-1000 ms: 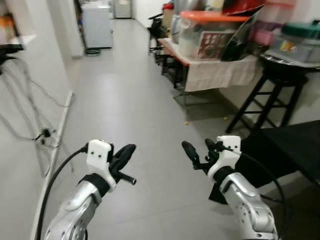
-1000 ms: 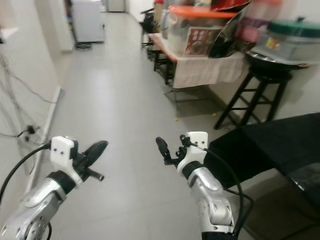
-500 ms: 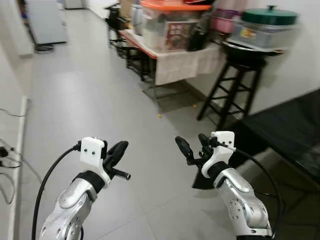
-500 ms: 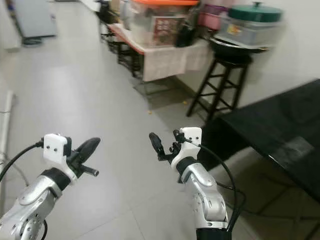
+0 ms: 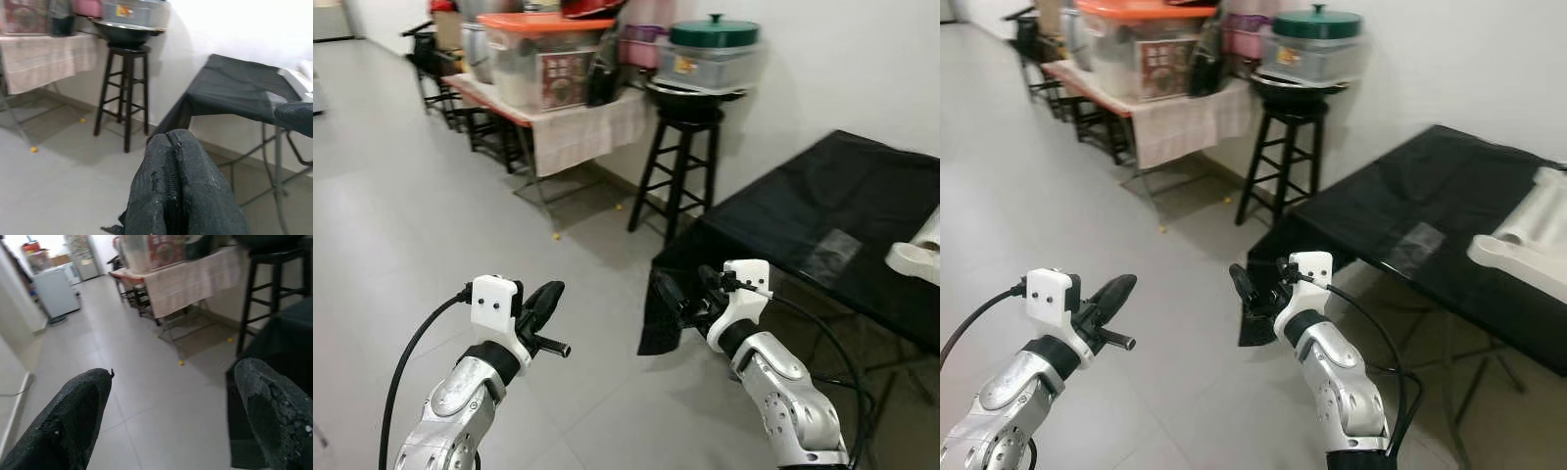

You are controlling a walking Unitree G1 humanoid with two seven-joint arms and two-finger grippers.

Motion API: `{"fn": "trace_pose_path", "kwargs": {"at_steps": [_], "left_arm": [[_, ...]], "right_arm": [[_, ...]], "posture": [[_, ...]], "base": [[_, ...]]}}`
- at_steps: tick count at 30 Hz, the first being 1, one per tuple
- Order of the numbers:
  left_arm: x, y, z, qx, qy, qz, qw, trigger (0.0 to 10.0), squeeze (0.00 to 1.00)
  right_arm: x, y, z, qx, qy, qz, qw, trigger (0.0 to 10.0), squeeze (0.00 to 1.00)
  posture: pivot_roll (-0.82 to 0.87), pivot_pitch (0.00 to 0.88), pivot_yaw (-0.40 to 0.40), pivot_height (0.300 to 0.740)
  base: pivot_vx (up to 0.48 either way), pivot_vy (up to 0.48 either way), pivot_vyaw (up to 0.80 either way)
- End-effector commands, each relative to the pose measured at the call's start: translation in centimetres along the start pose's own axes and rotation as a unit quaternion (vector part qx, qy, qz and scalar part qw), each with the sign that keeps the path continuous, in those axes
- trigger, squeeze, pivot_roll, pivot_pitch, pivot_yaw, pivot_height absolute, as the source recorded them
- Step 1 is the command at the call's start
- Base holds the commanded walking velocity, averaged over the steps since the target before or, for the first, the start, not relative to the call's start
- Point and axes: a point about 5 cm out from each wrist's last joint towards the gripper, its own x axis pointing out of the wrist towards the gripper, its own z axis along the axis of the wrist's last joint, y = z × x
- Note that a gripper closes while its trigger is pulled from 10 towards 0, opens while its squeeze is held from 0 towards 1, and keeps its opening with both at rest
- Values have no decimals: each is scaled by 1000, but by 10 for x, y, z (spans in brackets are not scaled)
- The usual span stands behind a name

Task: Building children table

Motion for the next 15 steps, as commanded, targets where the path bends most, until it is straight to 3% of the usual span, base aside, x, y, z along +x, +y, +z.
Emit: {"fn": "trace_pose_path", "kwargs": {"at_steps": [1,15], "left_arm": [[-2,0,0,-6,-2,-2,1000,10000,0],[-3,0,-1,-9,-1,-4,1000,10000,0]], "right_arm": [[-1,0,-4,4,8,0,1000,10000,0],[-2,-1,-6,7,9,2,1000,10000,0]], "posture": [[-58,0,-65,740],[-59,0,-64,740]], "base": [[0,0,-800],[0,0,-800]]}}
